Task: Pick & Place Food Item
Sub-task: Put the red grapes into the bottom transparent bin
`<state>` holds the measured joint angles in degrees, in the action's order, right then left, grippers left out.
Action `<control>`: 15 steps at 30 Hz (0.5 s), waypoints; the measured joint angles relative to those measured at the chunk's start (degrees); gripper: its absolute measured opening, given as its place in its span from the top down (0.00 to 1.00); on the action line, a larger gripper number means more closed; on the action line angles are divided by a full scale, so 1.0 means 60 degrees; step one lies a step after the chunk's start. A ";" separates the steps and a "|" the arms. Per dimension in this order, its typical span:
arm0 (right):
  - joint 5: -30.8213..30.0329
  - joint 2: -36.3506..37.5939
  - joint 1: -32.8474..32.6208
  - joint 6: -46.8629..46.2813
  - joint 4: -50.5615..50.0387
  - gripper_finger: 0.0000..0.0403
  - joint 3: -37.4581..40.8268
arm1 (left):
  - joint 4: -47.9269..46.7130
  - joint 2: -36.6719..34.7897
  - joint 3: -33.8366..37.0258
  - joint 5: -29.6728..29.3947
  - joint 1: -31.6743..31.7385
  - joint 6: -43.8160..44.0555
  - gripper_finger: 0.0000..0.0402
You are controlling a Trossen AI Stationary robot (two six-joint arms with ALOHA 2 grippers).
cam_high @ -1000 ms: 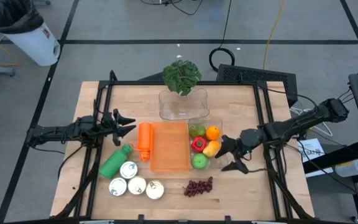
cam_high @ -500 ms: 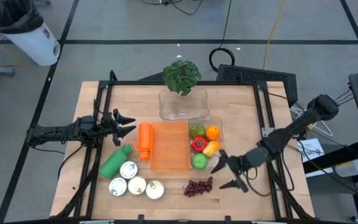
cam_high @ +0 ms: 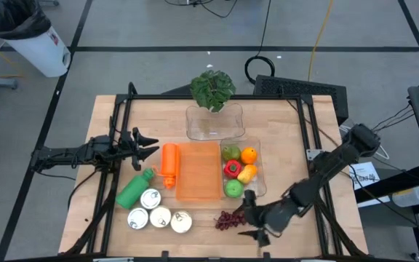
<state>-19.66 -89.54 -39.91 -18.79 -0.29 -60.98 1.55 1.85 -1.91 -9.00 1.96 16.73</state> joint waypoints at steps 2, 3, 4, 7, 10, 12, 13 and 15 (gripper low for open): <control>0.0022 -0.0631 0.0124 -0.0058 -0.0795 0.22 -0.0579 | -0.0009 0.0004 0.0000 -0.0001 -0.0001 0.0000 0.59; 0.0033 -0.0943 0.0164 -0.0104 -0.1060 0.22 -0.0765 | -0.0009 0.0000 0.0000 0.0001 -0.0001 0.0000 0.59; 0.0036 -0.1207 0.0217 -0.0167 -0.1293 0.22 -0.0879 | -0.0002 0.0000 0.0000 -0.0002 0.0000 0.0000 0.59; 0.0415 -0.1888 0.0334 -0.0289 -0.1434 0.22 -0.0983 | 0.0001 0.0001 0.0004 -0.0001 0.0001 0.0000 0.59; 0.0589 -0.2289 0.0340 -0.0428 -0.1424 0.22 -0.0990 | -0.0012 0.0003 0.0004 0.0001 -0.0001 0.0000 0.57; 0.0656 -0.2412 0.0336 -0.0424 -0.1298 0.22 -0.1026 | -0.0002 0.0002 0.0004 -0.0002 -0.0001 0.0000 0.56; 0.0643 -0.2462 0.0302 -0.0383 -0.1283 0.22 -0.1029 | -0.0009 0.0004 0.0004 0.0001 0.0000 0.0000 0.55; 0.0578 -0.2504 0.0253 -0.0373 -0.1286 0.22 -0.1029 | -0.0002 0.0000 0.0004 0.0001 0.0003 0.0000 0.54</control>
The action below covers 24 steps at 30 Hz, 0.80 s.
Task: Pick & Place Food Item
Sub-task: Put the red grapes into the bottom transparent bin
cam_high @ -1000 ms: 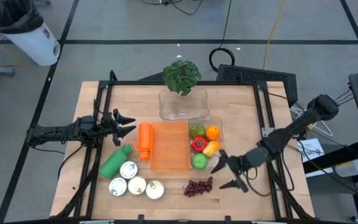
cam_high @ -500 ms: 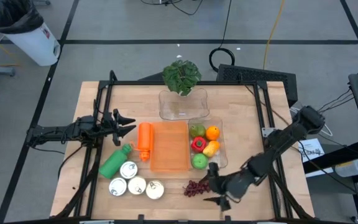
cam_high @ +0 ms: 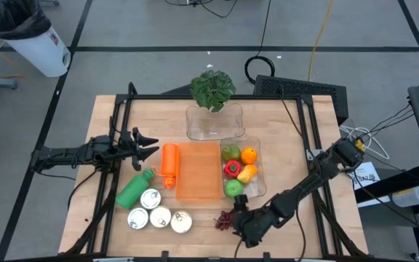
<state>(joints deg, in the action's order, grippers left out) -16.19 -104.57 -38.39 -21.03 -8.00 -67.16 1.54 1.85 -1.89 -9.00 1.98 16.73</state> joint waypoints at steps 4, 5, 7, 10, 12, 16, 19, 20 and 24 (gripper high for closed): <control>0.0008 0.0043 -0.0197 -0.0054 -0.0054 0.22 0.0003 | -0.0003 0.0002 0.0000 -0.0002 -0.0001 0.0000 0.51; 0.0052 0.0050 -0.0270 -0.0187 -0.0141 0.22 -0.0037 | -0.0006 0.0002 0.0000 -0.0003 -0.0004 0.0000 0.51; -0.0091 -0.0020 -0.0451 -0.0153 -0.0833 0.23 -0.0296 | -0.0003 0.0003 0.0000 -0.0003 0.0000 0.0000 0.49; -0.0578 0.0013 -0.0629 -0.0157 -0.2089 0.24 -0.1086 | -0.0003 0.0003 -0.0001 -0.0003 -0.0001 0.0000 0.49; -0.0849 0.0076 -0.0711 -0.0230 -0.2678 0.26 -0.1533 | 0.0000 0.0000 0.0000 -0.0003 -0.0001 0.0000 0.49; -0.0955 -0.0012 -0.0820 -0.0225 -0.2923 0.28 -0.1639 | 0.0000 0.0000 0.0000 -0.0003 0.0000 0.0000 0.48; -0.0933 -0.0100 -0.0765 -0.0377 -0.2898 0.28 -0.1664 | 0.0002 0.0000 0.0000 -0.0003 -0.0001 0.0000 0.48; -0.0934 -0.0203 -0.0735 -0.0335 -0.2876 0.28 -0.1654 | 0.0000 0.0002 0.0000 -0.0001 0.0000 0.0000 0.49; -0.1008 -0.0731 -0.0570 -0.0217 -0.3034 0.28 -0.1566 | 0.0000 0.0003 0.0000 -0.0003 -0.0001 0.0000 0.51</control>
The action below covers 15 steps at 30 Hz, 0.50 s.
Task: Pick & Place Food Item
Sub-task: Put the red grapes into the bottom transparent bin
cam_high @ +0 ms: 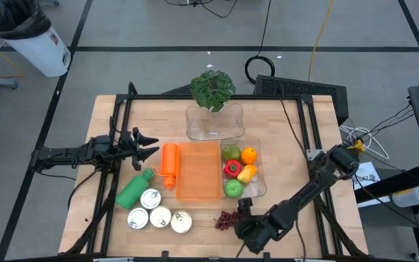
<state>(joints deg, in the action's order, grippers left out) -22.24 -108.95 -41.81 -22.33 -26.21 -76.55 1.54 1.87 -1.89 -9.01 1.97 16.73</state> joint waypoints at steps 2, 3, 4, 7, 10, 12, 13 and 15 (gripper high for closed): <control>-0.0004 -0.0192 0.0045 0.0118 0.0038 0.29 -0.0011 | 0.0001 -0.0003 0.0000 -0.0001 -0.0003 0.0000 0.52; -0.0007 -0.0284 0.0075 0.0135 0.0035 0.29 -0.0018 | 0.0000 -0.0003 0.0000 -0.0001 -0.0001 0.0000 0.52; 0.0000 -0.0407 0.0105 0.0158 0.0043 0.29 -0.0020 | 0.0002 -0.0002 0.0000 -0.0001 0.0001 0.0000 0.53; 0.0051 -0.0676 0.0155 0.0159 -0.0036 0.29 -0.0018 | 0.0000 -0.0002 0.0000 -0.0001 0.0001 0.0000 0.55; 0.0235 -0.0742 0.0162 0.0112 -0.0002 0.29 -0.0018 | 0.0000 -0.0003 0.0000 -0.0001 -0.0001 0.0000 0.56; 0.0327 -0.0742 0.0162 -0.0045 -0.0009 0.29 -0.0018 | 0.0000 -0.0003 0.0000 -0.0001 -0.0003 0.0000 0.57; 0.0437 -0.0742 0.0162 -0.0158 -0.0001 0.30 -0.0018 | 0.0000 -0.0002 0.0000 -0.0001 -0.0001 0.0000 0.57; 0.0493 -0.0696 0.0154 -0.0248 -0.0019 0.32 -0.0015 | 0.0000 0.0001 0.0000 -0.0001 -0.0003 0.0000 0.58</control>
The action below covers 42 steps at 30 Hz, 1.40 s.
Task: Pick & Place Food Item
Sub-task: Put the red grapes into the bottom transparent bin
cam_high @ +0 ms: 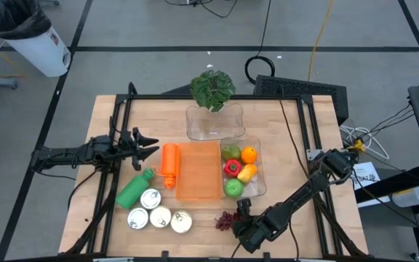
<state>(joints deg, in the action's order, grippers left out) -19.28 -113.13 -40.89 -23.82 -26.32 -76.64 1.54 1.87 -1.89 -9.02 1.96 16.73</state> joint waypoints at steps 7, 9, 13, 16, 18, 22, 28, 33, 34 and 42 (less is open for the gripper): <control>-0.0005 0.0014 -0.0010 -0.0028 -0.0019 0.51 0.0004 | -0.0004 -0.0002 -0.0002 0.0000 0.0002 0.0000 0.56; -0.0019 0.0019 -0.0007 -0.0048 -0.0016 0.58 0.0004 | 0.0000 0.0000 0.0000 0.0000 0.0003 0.0000 0.55; 0.0137 0.0024 0.0075 -0.0368 -0.0015 0.72 0.0004 | -0.0004 0.0000 0.0000 0.0000 0.0001 0.0000 0.52; 0.0527 0.0208 0.0121 -0.0414 -0.0048 0.83 0.0007 | 0.0000 -0.0002 0.0000 0.0000 0.0002 0.0000 0.50; 0.0737 0.0406 0.0121 -0.0433 -0.0011 0.89 0.0007 | 0.0000 -0.0001 0.0000 0.0000 0.0001 0.0000 0.49; 0.0788 0.1051 -0.0056 -0.0369 -0.0143 0.97 0.0015 | 0.0000 -0.0001 0.0000 0.0000 0.0002 0.0000 0.48; 0.0272 0.2249 -0.0453 0.0004 -0.0455 0.95 0.0015 | 0.0000 0.0000 0.0000 0.0000 0.0000 0.0000 0.51; -0.0988 0.3411 -0.0811 0.0326 -0.1038 0.95 0.0015 | -0.0002 -0.0002 0.0000 0.0000 0.0002 0.0000 0.54; -0.1306 0.3649 -0.0873 0.0376 -0.1148 0.96 0.0015 | 0.0000 -0.0002 0.0000 0.0000 0.0003 0.0000 0.54; -0.3842 0.5500 -0.1290 0.1249 -0.1458 0.96 0.0334 | -0.0004 -0.0003 0.0000 0.0000 0.0001 0.0000 0.58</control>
<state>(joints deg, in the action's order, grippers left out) -42.33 -80.13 -48.63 -16.33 -35.07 -74.64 1.52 1.85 -1.89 -9.02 1.96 16.73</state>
